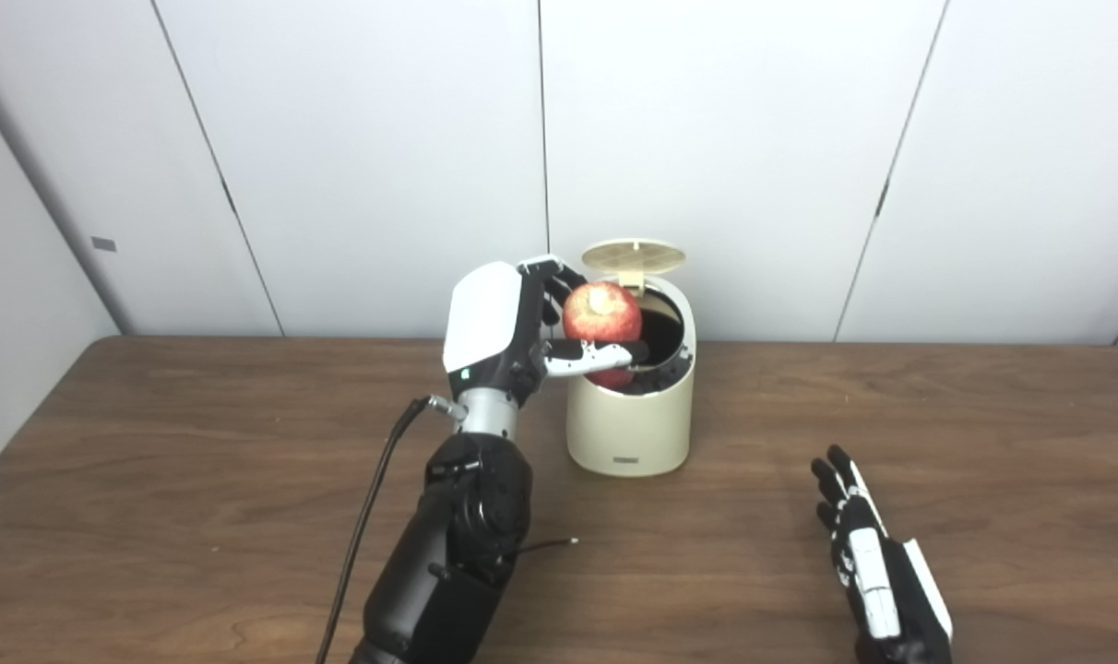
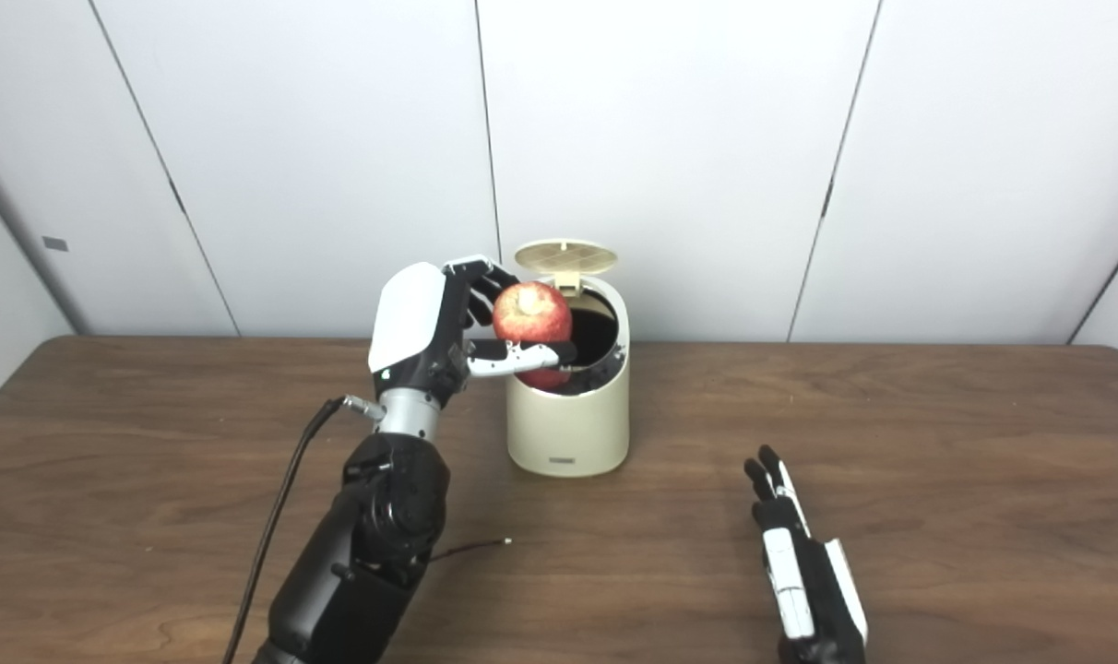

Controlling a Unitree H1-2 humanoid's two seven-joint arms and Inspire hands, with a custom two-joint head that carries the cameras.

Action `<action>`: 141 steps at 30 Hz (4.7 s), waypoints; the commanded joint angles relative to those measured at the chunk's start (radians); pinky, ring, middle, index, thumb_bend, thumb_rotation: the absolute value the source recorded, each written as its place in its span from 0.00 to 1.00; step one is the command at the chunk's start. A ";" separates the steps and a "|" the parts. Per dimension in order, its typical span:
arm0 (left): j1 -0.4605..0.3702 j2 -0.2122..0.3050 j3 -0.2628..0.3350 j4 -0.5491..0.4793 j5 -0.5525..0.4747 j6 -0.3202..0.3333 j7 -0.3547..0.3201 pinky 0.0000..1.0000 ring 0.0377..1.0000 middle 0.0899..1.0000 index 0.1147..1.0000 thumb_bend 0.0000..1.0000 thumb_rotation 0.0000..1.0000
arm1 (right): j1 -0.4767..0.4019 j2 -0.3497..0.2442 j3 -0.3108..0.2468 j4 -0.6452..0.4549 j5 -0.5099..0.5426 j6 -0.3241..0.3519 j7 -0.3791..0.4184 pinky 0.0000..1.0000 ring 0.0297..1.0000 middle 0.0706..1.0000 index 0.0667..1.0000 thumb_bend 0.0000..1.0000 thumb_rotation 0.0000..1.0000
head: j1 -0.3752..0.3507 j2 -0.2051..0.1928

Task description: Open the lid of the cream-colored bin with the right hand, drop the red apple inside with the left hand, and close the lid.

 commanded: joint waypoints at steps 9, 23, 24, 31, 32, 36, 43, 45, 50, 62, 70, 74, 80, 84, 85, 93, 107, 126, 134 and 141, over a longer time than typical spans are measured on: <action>-0.073 -0.016 -0.019 0.008 0.022 -0.030 0.058 0.46 0.49 0.47 0.37 0.50 0.00 | -0.003 -0.001 -0.009 0.014 -0.007 -0.031 -0.016 1.00 1.00 0.96 0.99 0.63 1.00 | -0.001 0.002; -0.080 -0.027 -0.032 0.007 0.014 -0.036 0.071 0.47 0.49 0.47 0.39 0.50 0.00 | -0.008 -0.003 -0.002 0.027 -0.017 -0.034 -0.017 1.00 1.00 0.96 1.00 0.62 1.00 | 0.000 0.001; -0.081 -0.028 -0.033 0.008 0.016 -0.033 0.071 0.47 0.49 0.47 0.39 0.50 0.00 | -0.008 -0.002 -0.003 0.027 -0.013 -0.032 -0.016 1.00 1.00 0.96 1.00 0.62 1.00 | 0.000 0.000; -0.084 -0.035 -0.031 0.037 0.008 -0.040 0.082 0.46 0.49 0.47 0.39 0.50 0.00 | -0.007 -0.003 -0.008 0.028 -0.014 -0.034 -0.022 1.00 1.00 0.95 0.99 0.65 1.00 | 0.003 -0.002; -0.084 -0.037 -0.031 0.041 0.007 -0.040 0.084 0.45 0.48 0.46 0.40 0.50 0.00 | -0.007 -0.003 -0.008 0.030 -0.015 -0.035 -0.022 1.00 1.00 0.95 0.99 0.65 1.00 | 0.003 -0.002; -0.089 -0.045 -0.033 0.070 0.005 -0.047 0.103 0.42 0.44 0.44 0.41 0.50 0.00 | -0.008 -0.003 -0.012 0.034 -0.014 -0.038 -0.027 1.00 1.00 0.95 0.99 0.66 1.00 | 0.001 -0.002; -0.100 -0.057 -0.039 0.104 -0.002 -0.054 0.125 0.42 0.43 0.45 0.41 0.50 0.00 | -0.005 -0.012 -0.016 0.029 0.003 -0.039 -0.019 1.00 1.00 0.95 0.99 0.66 1.00 | -0.001 -0.002; -0.104 -0.060 -0.042 0.123 -0.002 -0.059 0.138 0.44 0.46 0.46 0.40 0.50 0.00 | -0.004 -0.018 -0.016 0.031 0.004 -0.047 -0.016 1.00 1.00 0.96 0.99 0.65 1.00 | -0.001 -0.002; -0.108 -0.067 -0.051 0.151 0.002 -0.048 0.154 0.50 0.51 0.48 0.36 0.49 0.00 | 0.001 -0.028 -0.013 0.032 0.005 -0.066 -0.014 1.00 1.00 0.95 1.00 0.63 1.00 | -0.001 0.002; -0.106 -0.069 -0.057 0.162 -0.013 -0.053 0.163 0.47 0.49 0.49 0.38 0.50 0.00 | 0.004 -0.032 -0.012 0.031 0.010 -0.066 -0.015 1.00 1.00 0.94 0.99 0.63 1.00 | -0.005 0.004; -0.104 -0.053 -0.083 0.135 0.012 0.025 0.067 0.56 0.60 0.58 0.42 0.52 0.04 | 0.005 -0.036 -0.012 0.030 0.012 -0.064 -0.012 1.00 1.00 0.93 0.99 0.63 1.00 | -0.008 0.003; -0.110 -0.051 -0.097 0.129 0.027 0.067 0.032 0.60 0.64 0.63 0.51 0.71 0.03 | 0.001 -0.040 -0.014 0.037 0.023 -0.072 -0.006 1.00 1.00 0.93 0.99 0.64 1.00 | -0.011 0.004; -0.123 -0.057 -0.114 0.150 0.046 0.099 0.020 0.61 0.65 0.66 0.62 0.92 0.00 | 0.004 -0.049 -0.017 0.021 0.011 -0.055 -0.011 1.00 1.00 0.92 0.98 0.64 1.00 | -0.018 0.000; -0.124 -0.059 -0.122 0.159 0.052 0.107 0.029 0.63 0.68 0.68 0.61 0.93 0.00 | 0.006 -0.053 -0.021 0.009 0.023 -0.053 -0.006 1.00 1.00 0.91 0.98 0.64 1.00 | -0.017 -0.002; -0.123 -0.060 -0.123 0.160 0.054 0.108 0.032 0.62 0.67 0.68 0.61 0.93 0.00 | 0.007 -0.055 -0.022 0.007 0.024 -0.052 -0.005 1.00 1.00 0.91 0.98 0.63 1.00 | -0.016 -0.004; -0.120 -0.067 -0.117 0.162 0.057 0.105 0.039 0.64 0.68 0.68 0.62 0.97 0.00 | 0.007 -0.064 -0.022 0.008 0.027 -0.063 0.001 1.00 0.99 0.90 0.97 0.62 1.00 | -0.010 -0.004; -0.086 -0.083 -0.123 0.105 0.057 0.119 0.035 0.63 0.66 0.63 0.53 0.92 0.00 | -0.001 -0.074 -0.029 0.034 0.028 -0.069 0.013 1.00 1.00 0.90 0.97 0.61 1.00 | 0.006 -0.005; -0.064 -0.091 -0.106 0.069 0.034 0.126 0.008 0.52 0.56 0.53 0.42 0.52 0.05 | -0.019 -0.068 -0.024 0.053 0.022 -0.076 0.007 1.00 0.98 0.90 0.97 0.61 1.00 | 0.011 -0.009; -0.070 -0.083 -0.110 0.089 0.030 0.121 0.011 0.49 0.53 0.52 0.42 0.52 0.05 | -0.021 -0.068 -0.023 0.059 0.027 -0.080 0.012 1.00 0.97 0.90 0.98 0.61 1.00 | 0.011 -0.010; -0.073 -0.083 -0.122 0.097 0.048 0.129 0.015 0.56 0.59 0.58 0.43 0.52 0.05 | -0.020 -0.071 -0.025 0.053 0.032 -0.078 0.014 1.00 0.97 0.89 0.97 0.63 1.00 | 0.011 -0.010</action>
